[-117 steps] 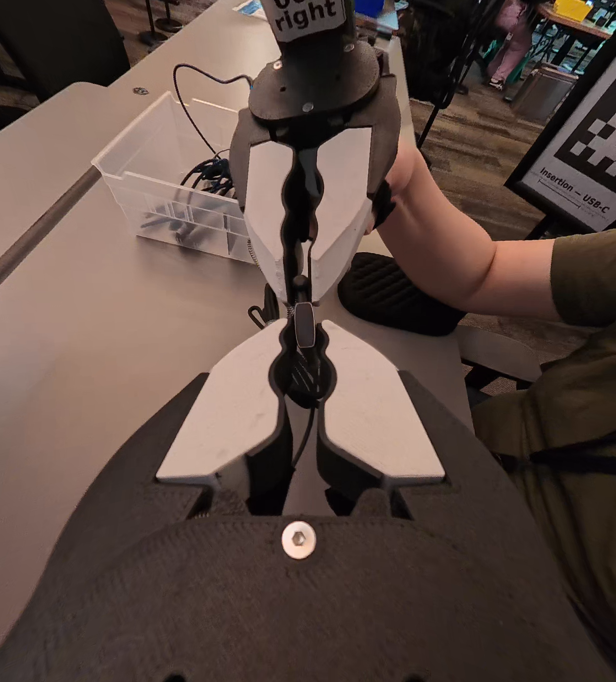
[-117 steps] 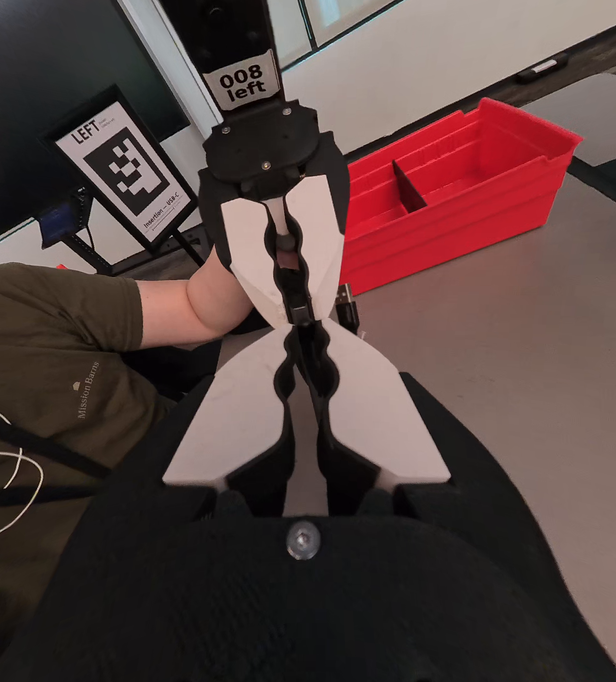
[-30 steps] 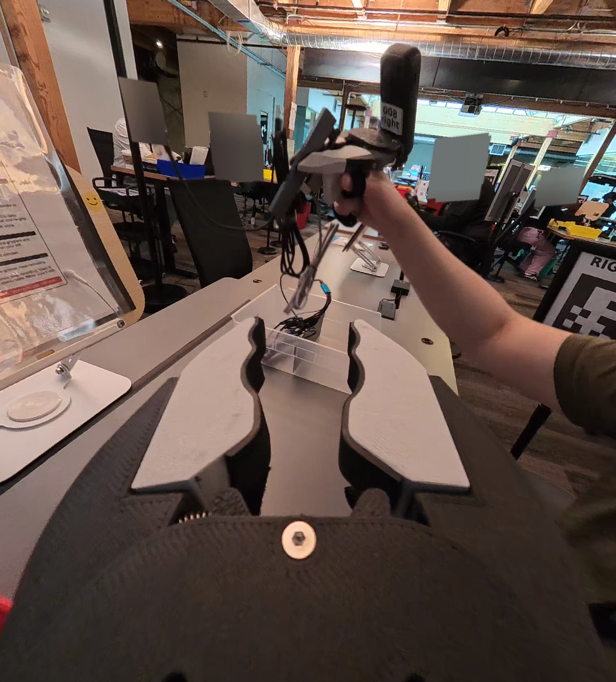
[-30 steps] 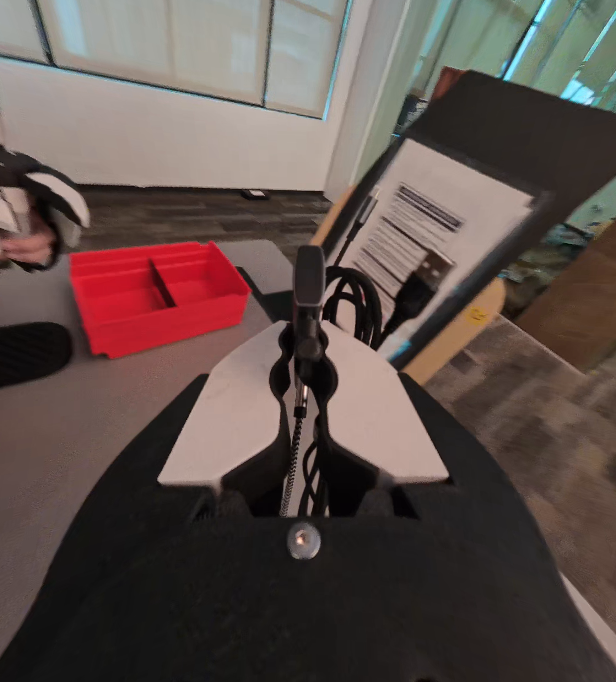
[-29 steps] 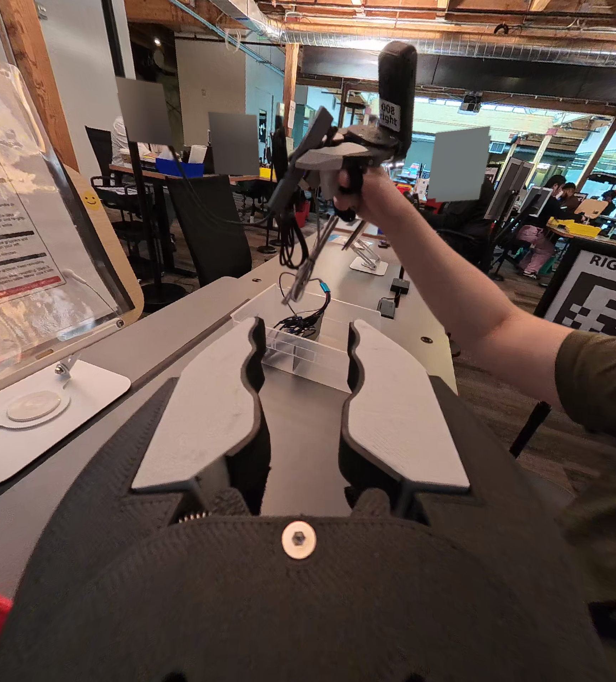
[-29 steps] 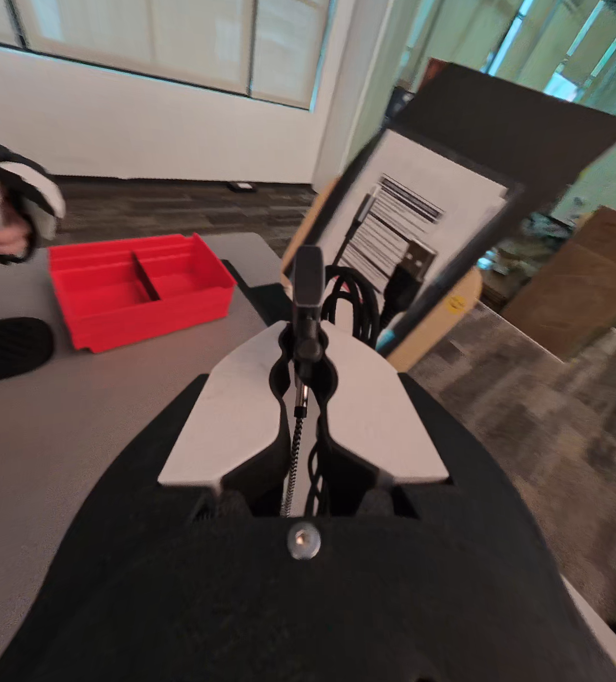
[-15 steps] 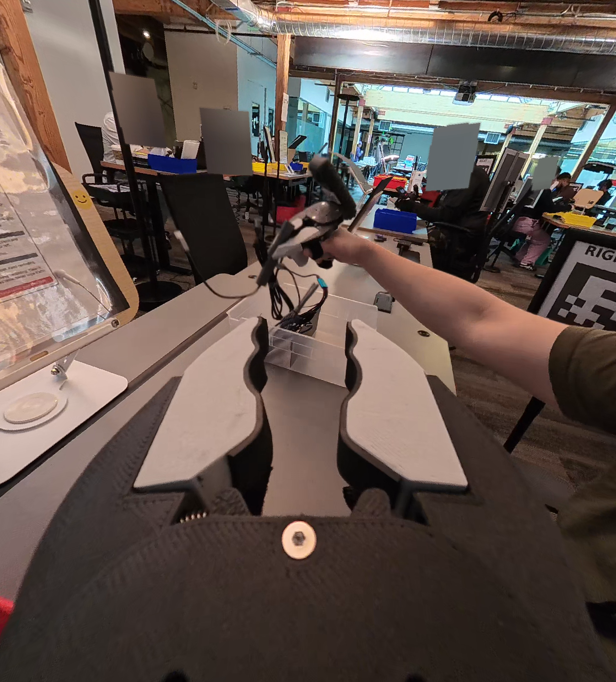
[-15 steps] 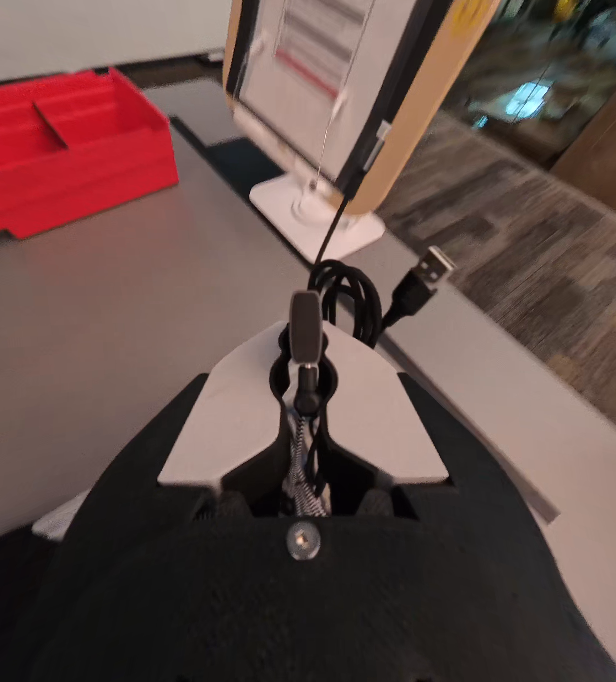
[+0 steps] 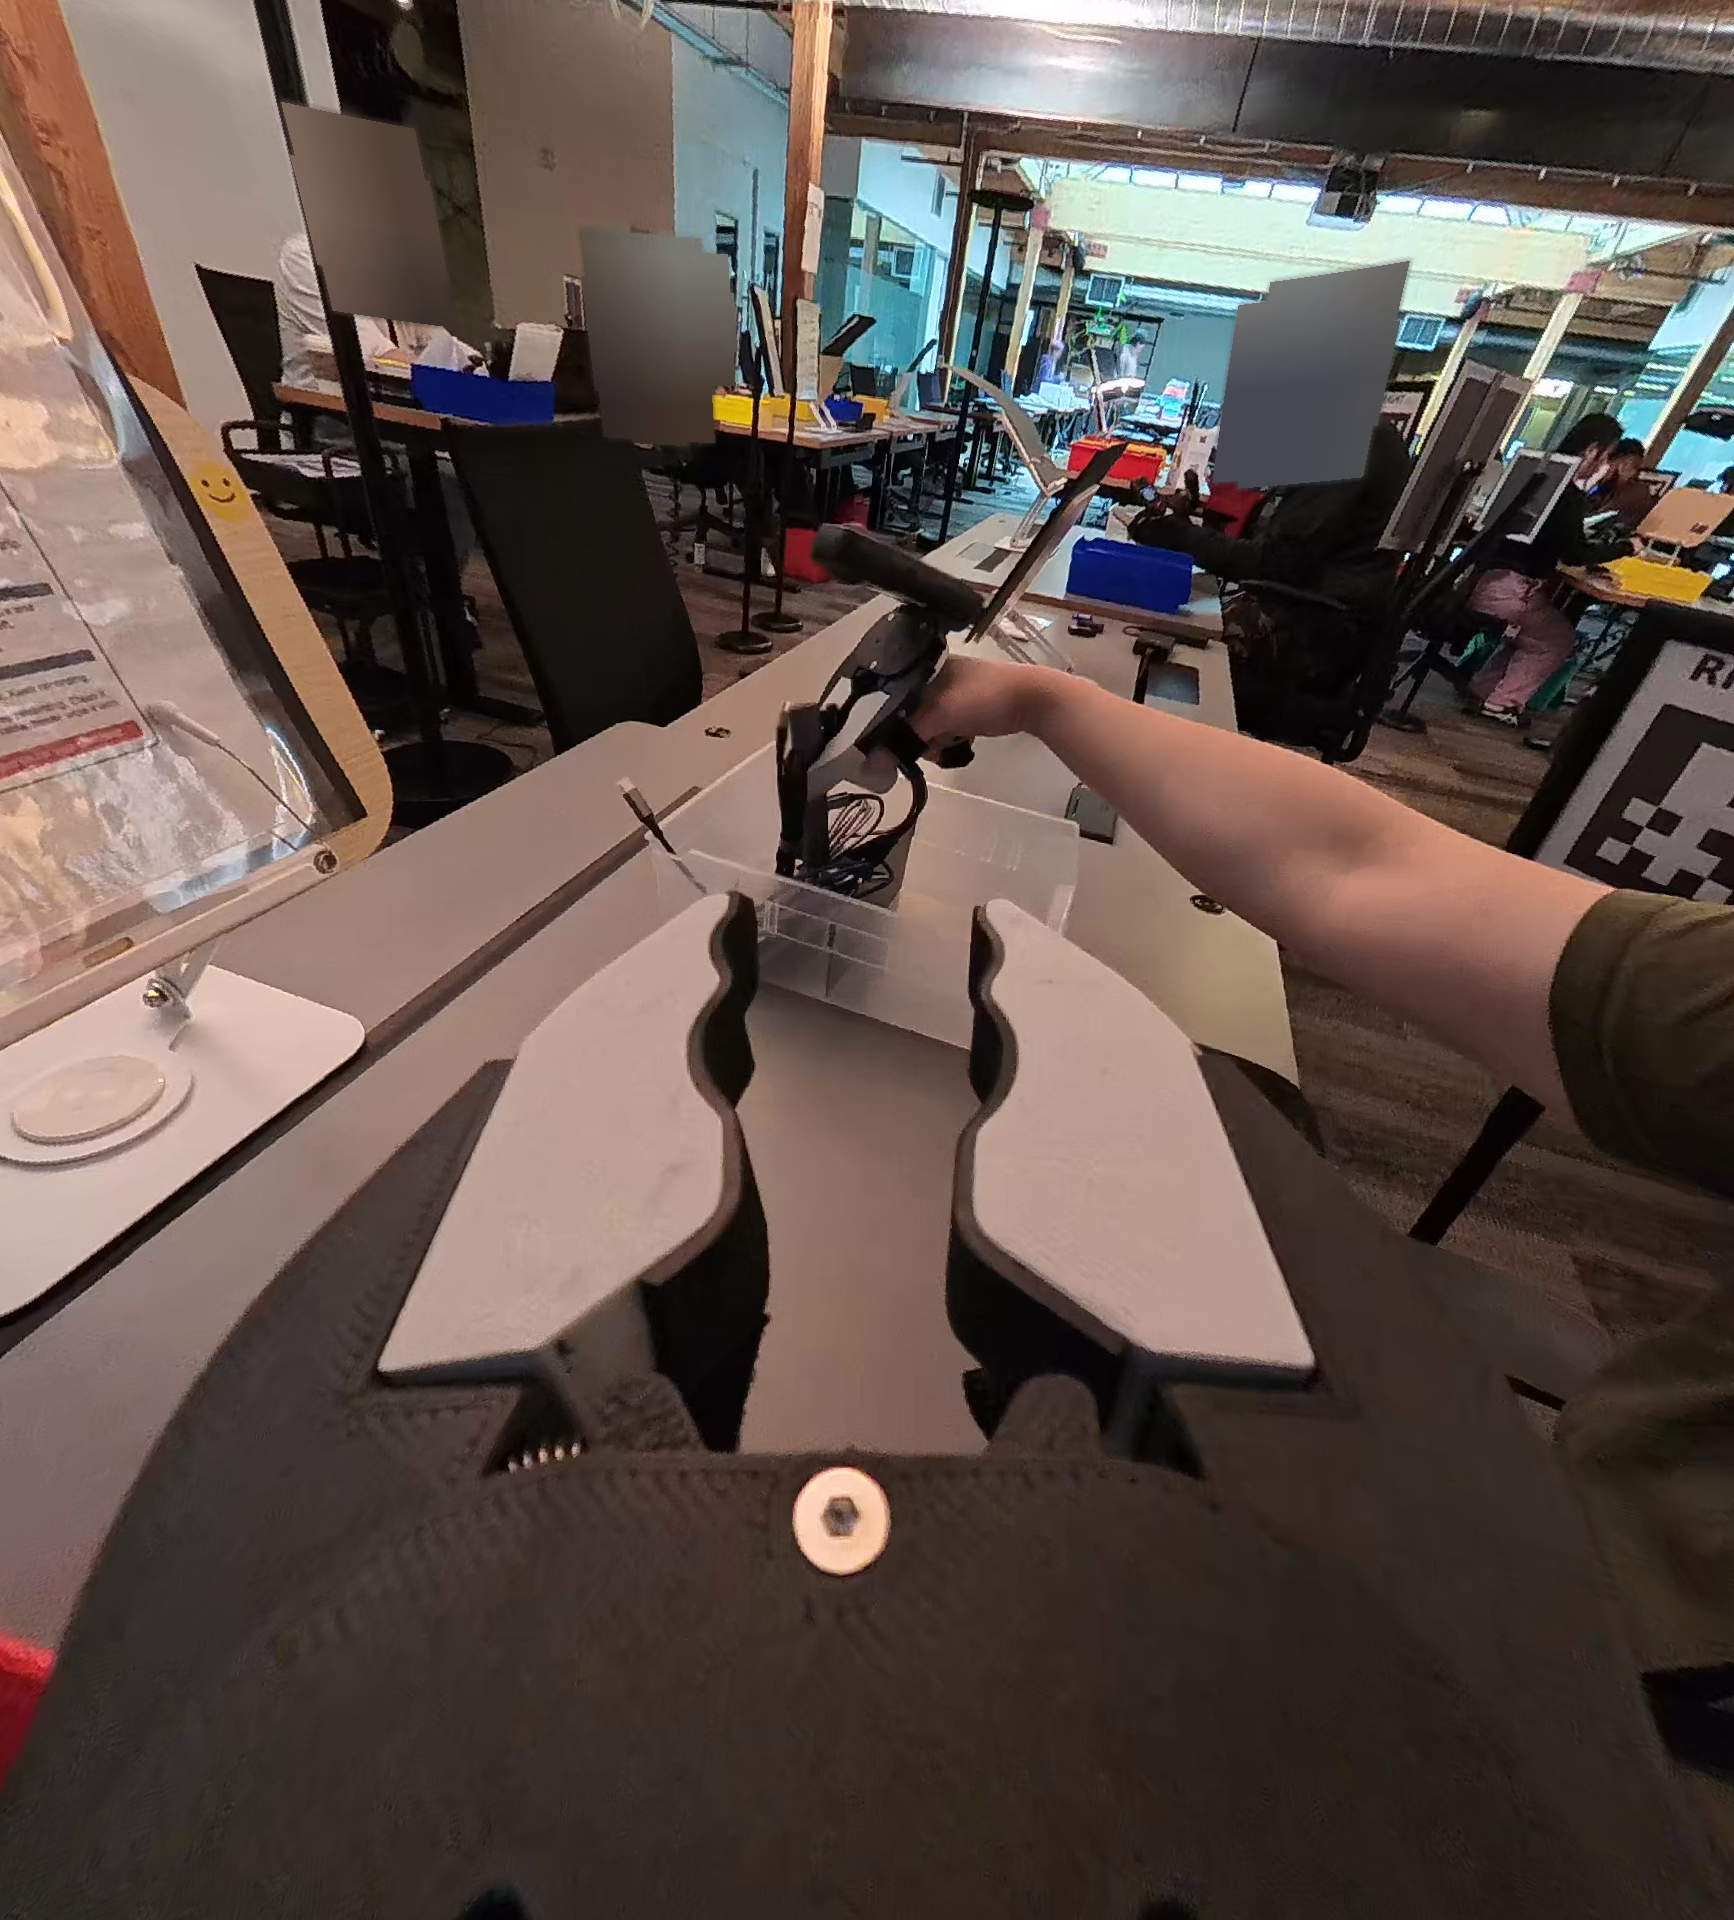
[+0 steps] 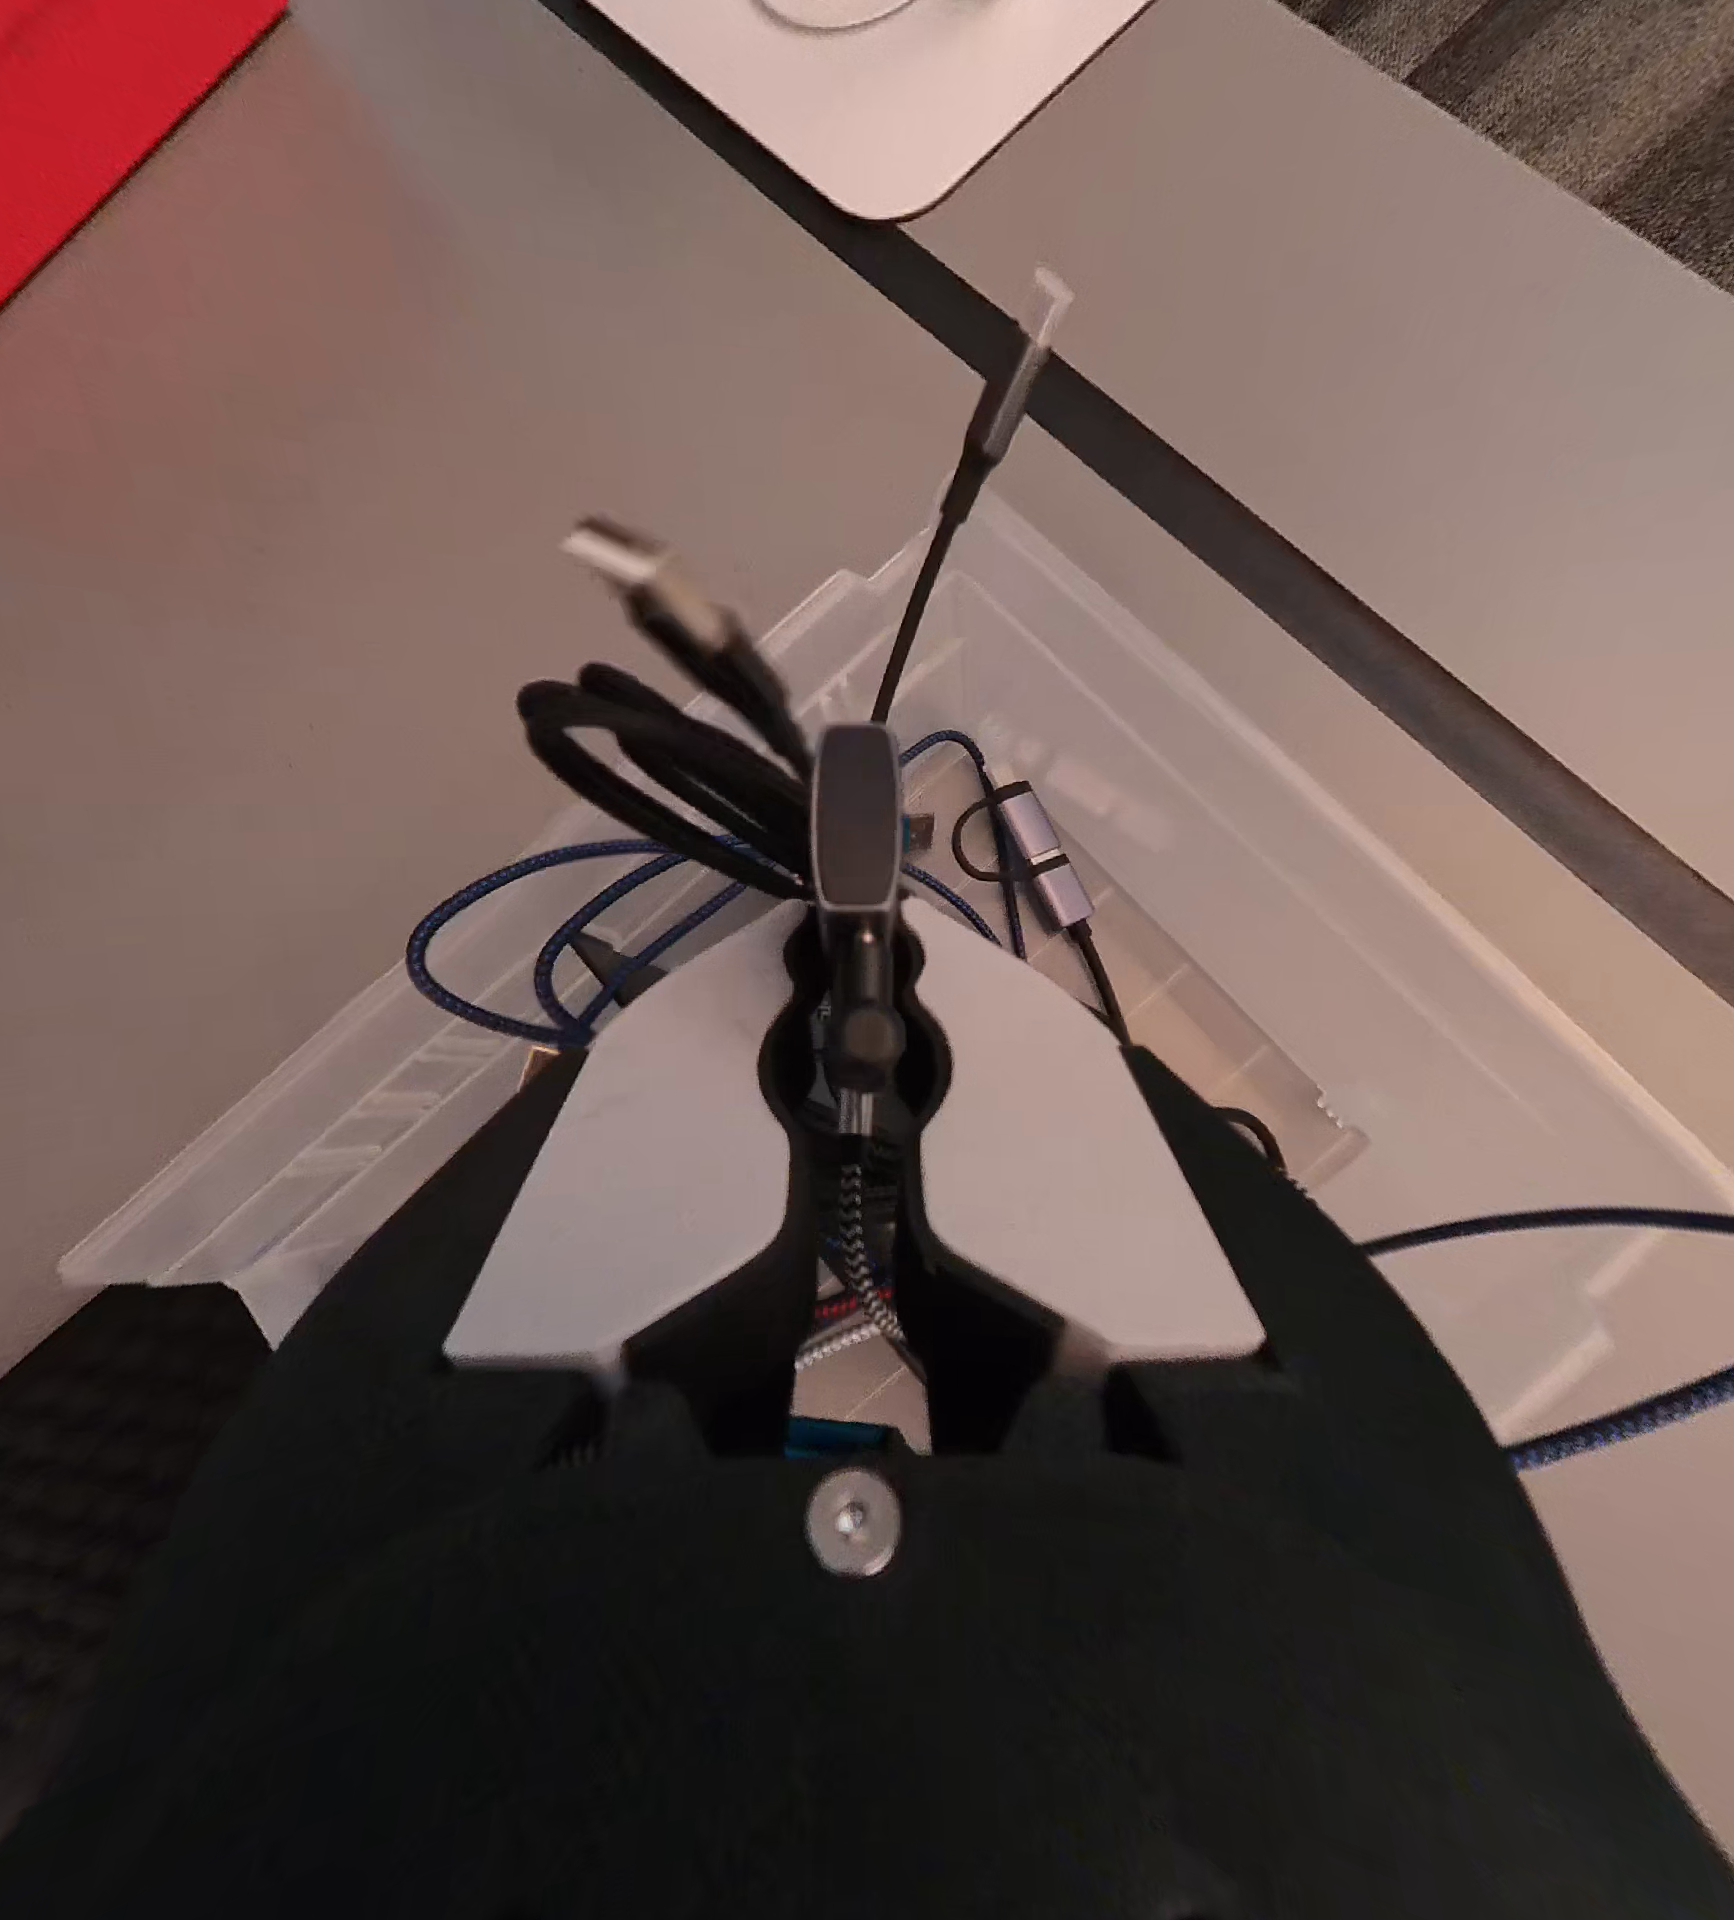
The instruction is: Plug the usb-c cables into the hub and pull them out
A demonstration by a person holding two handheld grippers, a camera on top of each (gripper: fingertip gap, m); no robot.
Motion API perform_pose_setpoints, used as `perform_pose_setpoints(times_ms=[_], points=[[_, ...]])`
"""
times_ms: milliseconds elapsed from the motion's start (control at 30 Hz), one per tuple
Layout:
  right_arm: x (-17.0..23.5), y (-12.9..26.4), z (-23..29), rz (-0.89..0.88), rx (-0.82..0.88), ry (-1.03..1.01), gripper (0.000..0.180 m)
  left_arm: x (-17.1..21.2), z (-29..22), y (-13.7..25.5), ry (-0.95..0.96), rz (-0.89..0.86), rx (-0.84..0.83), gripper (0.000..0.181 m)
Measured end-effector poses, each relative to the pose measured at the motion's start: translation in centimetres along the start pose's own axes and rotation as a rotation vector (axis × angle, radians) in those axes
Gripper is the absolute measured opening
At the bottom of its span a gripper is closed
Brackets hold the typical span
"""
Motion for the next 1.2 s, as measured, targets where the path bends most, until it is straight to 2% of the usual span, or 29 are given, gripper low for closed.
perform_pose_setpoints(times_ms=[100,200,267,433,500,567,667,733,833,900,1033,1100,1200], points=[[-0.2,-0.7,0.2,0.056,0.037,0.013,0.012,0.4,0.2,-0.4,0.003,0.032,-0.005,0.040],[0.2,-1.5,0.4,0.137,0.145,0.048,0.029,0.8,0.6,-0.5,-0.017,0.088,-0.054,0.041],[0.2,-1.1,0.9,0.099,0.159,0.068,0.035,1.1,1.0,-0.3,-0.050,0.140,-0.119,0.042],[-0.9,4.0,2.9,-0.315,0.194,0.093,0.058,1.8,3.1,2.0,-0.076,0.218,-0.343,0.046],[-0.9,7.2,3.8,-0.523,0.268,0.063,0.070,2.0,4.3,3.3,-0.084,0.234,-0.457,0.047],[-0.6,10.2,5.2,-0.751,0.342,0.054,0.073,2.2,5.4,4.4,-0.140,0.244,-0.599,0.049],[0.9,13.4,7.2,-1.037,0.539,0.081,0.073,2.6,6.6,5.7,-0.251,0.301,-0.824,0.062],[2.2,14.7,8.0,-1.160,0.725,0.064,0.073,2.9,7.1,6.4,-0.336,0.332,-0.988,0.071],[4.5,15.7,7.4,-1.207,1.019,-0.038,0.072,3.1,7.7,7.6,-0.465,0.330,-1.223,0.076],[5.6,16.1,6.0,-1.171,1.163,-0.095,0.075,3.3,8.1,8.5,-0.522,0.350,-1.365,0.081],[8.2,16.0,2.3,-1.027,1.448,-0.240,0.094,3.9,8.7,10.3,-0.539,0.390,-1.599,0.087],[9.4,16.2,1.3,-0.987,1.533,-0.288,0.097,4.1,8.7,11.0,-0.522,0.376,-1.666,0.090],[10.8,16.7,0.9,-1.036,1.597,-0.340,0.097,4.2,8.6,12.2,-0.502,0.349,-1.748,0.093]])
Point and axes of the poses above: each gripper's, where its closed fingertips meet, y back along the fingers, x out of its underside, z = x × y across the jaws, the point moved 9 cm from there along y, back along the fingers, and after that the axes turned 11 degrees about -y, right-handed, at the moved point
